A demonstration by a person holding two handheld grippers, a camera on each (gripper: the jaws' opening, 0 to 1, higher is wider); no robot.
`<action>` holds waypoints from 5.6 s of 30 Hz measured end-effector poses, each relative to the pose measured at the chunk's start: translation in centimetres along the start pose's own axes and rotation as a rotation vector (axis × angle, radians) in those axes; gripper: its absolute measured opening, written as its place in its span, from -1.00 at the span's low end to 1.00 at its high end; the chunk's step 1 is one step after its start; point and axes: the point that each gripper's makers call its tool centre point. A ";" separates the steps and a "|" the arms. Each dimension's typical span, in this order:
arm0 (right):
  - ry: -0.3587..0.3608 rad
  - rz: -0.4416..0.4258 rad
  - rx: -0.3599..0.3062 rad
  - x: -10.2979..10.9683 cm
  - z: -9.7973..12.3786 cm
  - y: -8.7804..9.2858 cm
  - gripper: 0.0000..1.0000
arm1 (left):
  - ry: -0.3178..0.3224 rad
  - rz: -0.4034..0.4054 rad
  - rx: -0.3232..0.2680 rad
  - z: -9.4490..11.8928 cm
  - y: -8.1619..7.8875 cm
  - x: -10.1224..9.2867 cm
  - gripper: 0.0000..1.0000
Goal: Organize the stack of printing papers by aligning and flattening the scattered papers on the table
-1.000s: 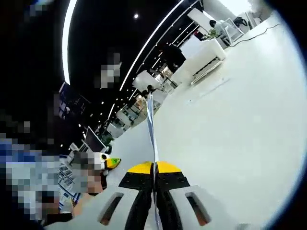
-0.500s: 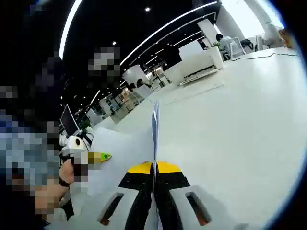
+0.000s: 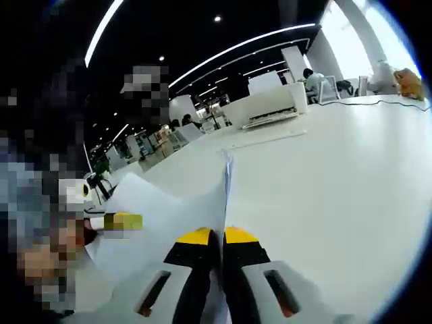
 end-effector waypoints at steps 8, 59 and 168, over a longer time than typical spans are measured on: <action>0.036 0.078 -0.007 -0.4 -0.1 0.4 -0.91 | -0.013 -0.057 -0.006 0.0 0.2 -0.1 -0.82; 0.102 0.255 -0.016 -2.5 -1.2 0.9 0.18 | -0.158 -0.226 -0.112 -1.1 -1.5 3.6 0.44; 0.110 0.145 -0.130 -2.3 16.7 -1.5 0.80 | -0.156 -0.229 -0.254 15.5 -4.2 1.2 0.93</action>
Point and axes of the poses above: the point that each gripper's makers call its tool centre point, and the gripper's own axes: z roughly backward along the fingers, x roughly to its left, y roughly out of its underside, and after that the axes turned 13 degrees about -x, right-handed
